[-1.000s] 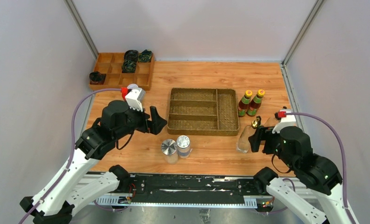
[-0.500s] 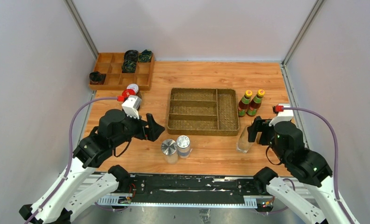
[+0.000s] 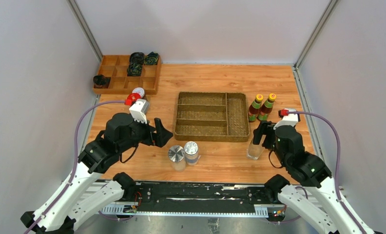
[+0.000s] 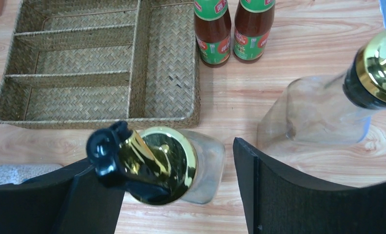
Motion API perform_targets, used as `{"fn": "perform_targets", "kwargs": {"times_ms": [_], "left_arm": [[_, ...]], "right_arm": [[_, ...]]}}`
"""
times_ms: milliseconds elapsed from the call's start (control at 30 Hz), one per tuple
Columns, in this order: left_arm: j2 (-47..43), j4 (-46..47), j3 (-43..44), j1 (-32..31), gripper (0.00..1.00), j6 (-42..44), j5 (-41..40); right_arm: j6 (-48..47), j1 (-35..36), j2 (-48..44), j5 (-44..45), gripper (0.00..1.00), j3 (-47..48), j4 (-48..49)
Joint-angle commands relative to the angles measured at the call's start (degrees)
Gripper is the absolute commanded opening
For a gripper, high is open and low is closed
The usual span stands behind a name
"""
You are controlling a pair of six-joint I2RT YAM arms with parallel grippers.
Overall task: Organize the condiment bottles
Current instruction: Pick up the bottle from the center of the board.
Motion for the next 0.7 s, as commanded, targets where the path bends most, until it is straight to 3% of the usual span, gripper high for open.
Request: {"fn": "perform_targets", "kwargs": {"times_ms": [0, 367, 667], "left_arm": [[-1.55, 0.35, 0.21, -0.44, 1.0, 0.44, 0.39], [-2.84, 0.22, -1.45, -0.38, 1.0, -0.48, -1.27], [-2.61, 0.31, -1.89, -0.4, 1.0, -0.88, -2.19]], "right_arm": [[1.37, 0.66, 1.53, 2.52, 0.76, -1.64, 4.96], [2.21, 0.69, 2.85, 2.03, 0.26, -1.55, 3.97], [-3.88, 0.72, 7.54, -2.0, 0.22, 11.33, 0.73]]}}
